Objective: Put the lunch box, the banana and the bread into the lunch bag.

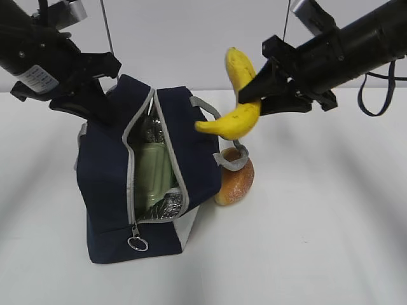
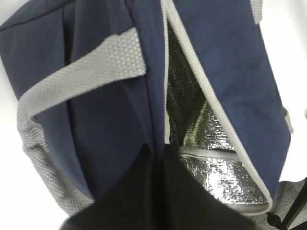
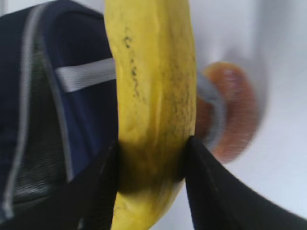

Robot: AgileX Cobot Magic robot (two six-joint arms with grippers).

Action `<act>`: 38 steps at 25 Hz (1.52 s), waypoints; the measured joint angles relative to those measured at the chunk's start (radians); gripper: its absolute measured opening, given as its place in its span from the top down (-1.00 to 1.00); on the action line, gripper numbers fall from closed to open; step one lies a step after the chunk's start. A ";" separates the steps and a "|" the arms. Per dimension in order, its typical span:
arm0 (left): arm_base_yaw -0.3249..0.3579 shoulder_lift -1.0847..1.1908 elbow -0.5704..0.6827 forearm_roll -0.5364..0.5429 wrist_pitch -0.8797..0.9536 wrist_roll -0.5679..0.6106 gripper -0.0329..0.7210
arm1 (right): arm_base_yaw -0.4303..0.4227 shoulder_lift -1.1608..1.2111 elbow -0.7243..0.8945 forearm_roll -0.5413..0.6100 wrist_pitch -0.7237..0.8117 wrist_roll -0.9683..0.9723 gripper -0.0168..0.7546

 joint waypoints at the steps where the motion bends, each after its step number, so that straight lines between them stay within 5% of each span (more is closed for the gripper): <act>1: 0.000 0.000 0.000 0.000 0.000 0.000 0.92 | 0.006 0.000 -0.004 0.072 0.024 -0.044 0.18; 4: 0.000 0.000 0.000 0.000 -0.002 0.000 0.92 | 0.050 0.000 -0.004 0.191 0.048 -0.120 0.18; 13: 0.000 0.000 0.000 0.000 -0.006 0.000 0.92 | 0.220 0.060 -0.006 0.234 -0.005 -0.155 0.18; 38: 0.000 0.000 0.000 0.001 -0.006 0.000 0.92 | 0.237 0.203 -0.012 0.176 -0.066 -0.141 0.18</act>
